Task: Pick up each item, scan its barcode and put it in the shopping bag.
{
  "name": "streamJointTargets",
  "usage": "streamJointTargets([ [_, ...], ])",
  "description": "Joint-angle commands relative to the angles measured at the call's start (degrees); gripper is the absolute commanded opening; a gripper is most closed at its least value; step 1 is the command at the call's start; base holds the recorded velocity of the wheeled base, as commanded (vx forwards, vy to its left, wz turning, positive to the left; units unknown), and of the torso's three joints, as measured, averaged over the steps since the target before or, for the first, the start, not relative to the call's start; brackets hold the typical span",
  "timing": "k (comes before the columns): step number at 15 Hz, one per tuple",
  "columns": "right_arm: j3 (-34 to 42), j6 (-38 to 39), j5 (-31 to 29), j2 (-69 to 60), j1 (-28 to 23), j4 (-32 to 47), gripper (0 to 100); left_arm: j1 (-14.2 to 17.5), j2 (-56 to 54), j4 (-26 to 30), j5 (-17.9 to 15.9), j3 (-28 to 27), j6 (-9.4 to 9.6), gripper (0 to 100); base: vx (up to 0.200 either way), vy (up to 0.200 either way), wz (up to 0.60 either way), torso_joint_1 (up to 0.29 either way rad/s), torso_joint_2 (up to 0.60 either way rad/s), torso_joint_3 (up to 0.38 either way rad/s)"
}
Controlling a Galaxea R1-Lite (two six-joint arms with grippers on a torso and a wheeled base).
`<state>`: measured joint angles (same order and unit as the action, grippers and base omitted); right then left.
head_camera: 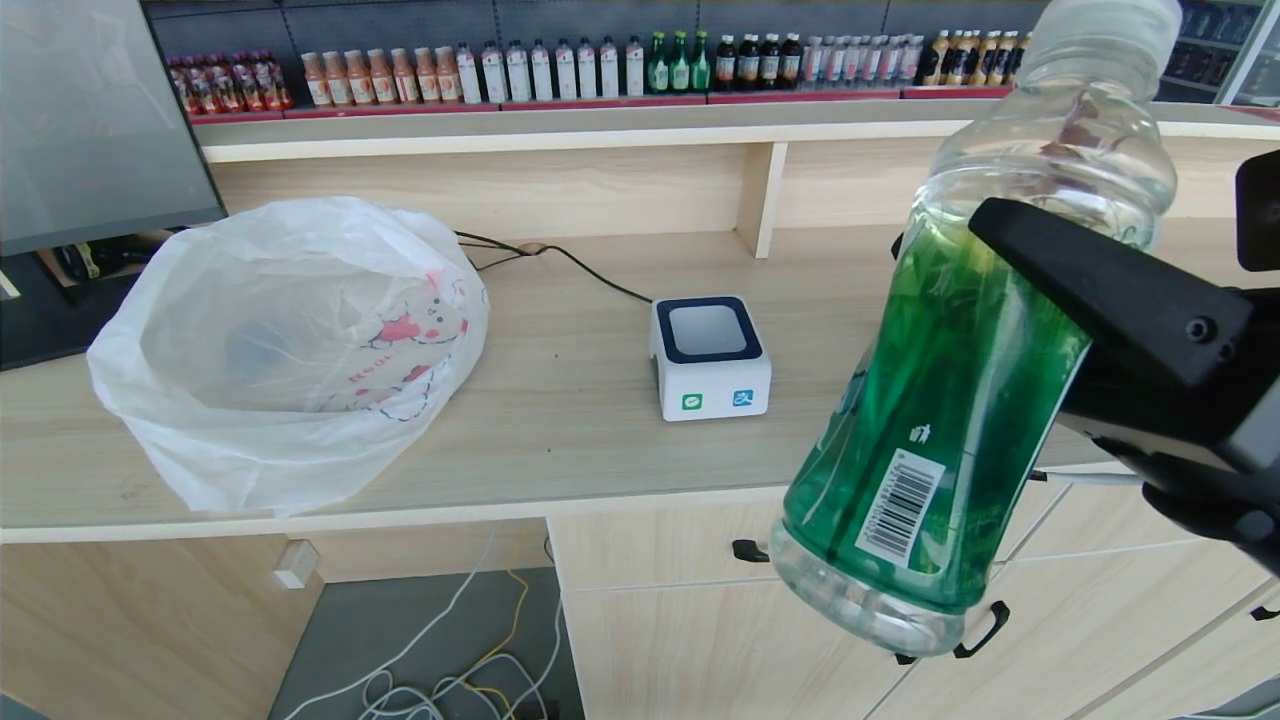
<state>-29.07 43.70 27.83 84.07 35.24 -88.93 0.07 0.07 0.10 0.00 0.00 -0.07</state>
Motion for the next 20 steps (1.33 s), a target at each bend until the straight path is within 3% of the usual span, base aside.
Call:
streamJointTargets([
  [1, -0.28, -0.02, 0.03, 0.48, 0.00, -0.01, 0, 0.01, 0.01, -0.01, 0.00, 0.00, -0.01, 100, 0.000, 0.000, 0.00, 0.000, 0.00, 0.000],
  [8, -0.54, -1.69, 0.03, 0.22, 0.00, -0.01, 0, 0.01, 0.01, -0.01, 0.00, 0.00, -0.01, 100, 0.000, 0.000, 0.00, 0.000, 0.00, 0.000],
  [14, 0.16, -15.84, -0.50, 3.47, -1.93, 0.86, 0, 0.01, 0.01, -0.01, 0.00, 0.00, -0.01, 100, 0.000, 0.000, 0.00, 0.000, 0.00, 0.000],
  [16, -0.28, -19.80, -2.52, 3.03, -4.74, 4.82, 0, 0.01, 0.01, -0.01, 0.00, 0.00, -0.01, 100, 0.000, 0.000, 0.00, 0.000, 0.00, 0.000],
  [20, -4.68, -25.25, -6.74, -2.50, -5.27, 15.98, 0, 0.01, 0.01, -0.01, 0.00, 0.00, -0.01, 100, 0.000, 0.000, 0.00, 0.000, 0.00, 0.000],
])
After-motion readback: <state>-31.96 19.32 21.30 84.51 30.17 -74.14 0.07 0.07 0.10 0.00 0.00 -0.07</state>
